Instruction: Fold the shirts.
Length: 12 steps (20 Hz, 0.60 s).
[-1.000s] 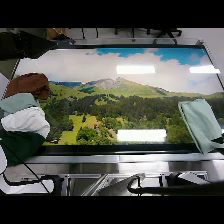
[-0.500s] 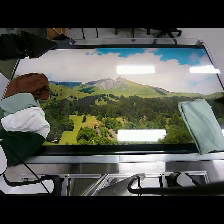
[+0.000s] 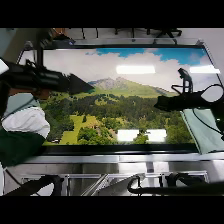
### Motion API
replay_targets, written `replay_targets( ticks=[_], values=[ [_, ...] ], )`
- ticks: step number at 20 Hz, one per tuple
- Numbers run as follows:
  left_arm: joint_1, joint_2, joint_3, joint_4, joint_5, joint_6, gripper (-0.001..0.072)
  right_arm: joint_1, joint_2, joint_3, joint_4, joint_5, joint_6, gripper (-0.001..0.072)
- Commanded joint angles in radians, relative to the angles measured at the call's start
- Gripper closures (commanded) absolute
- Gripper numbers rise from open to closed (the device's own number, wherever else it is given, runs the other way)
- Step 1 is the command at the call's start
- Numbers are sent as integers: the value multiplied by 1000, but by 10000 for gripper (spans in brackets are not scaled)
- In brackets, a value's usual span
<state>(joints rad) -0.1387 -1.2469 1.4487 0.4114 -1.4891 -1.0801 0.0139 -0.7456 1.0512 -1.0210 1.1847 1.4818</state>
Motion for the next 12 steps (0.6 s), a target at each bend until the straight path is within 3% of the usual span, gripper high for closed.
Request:
replay_targets(
  ticks=[1,12],
  values=[
    [-76,114,-251,42,128,-1,692,64,2,-37,-11,-22,11,694],
    [-74,209,-383,38,199,5,689,63,3,-37,-7,24,11,694]
  ],
)
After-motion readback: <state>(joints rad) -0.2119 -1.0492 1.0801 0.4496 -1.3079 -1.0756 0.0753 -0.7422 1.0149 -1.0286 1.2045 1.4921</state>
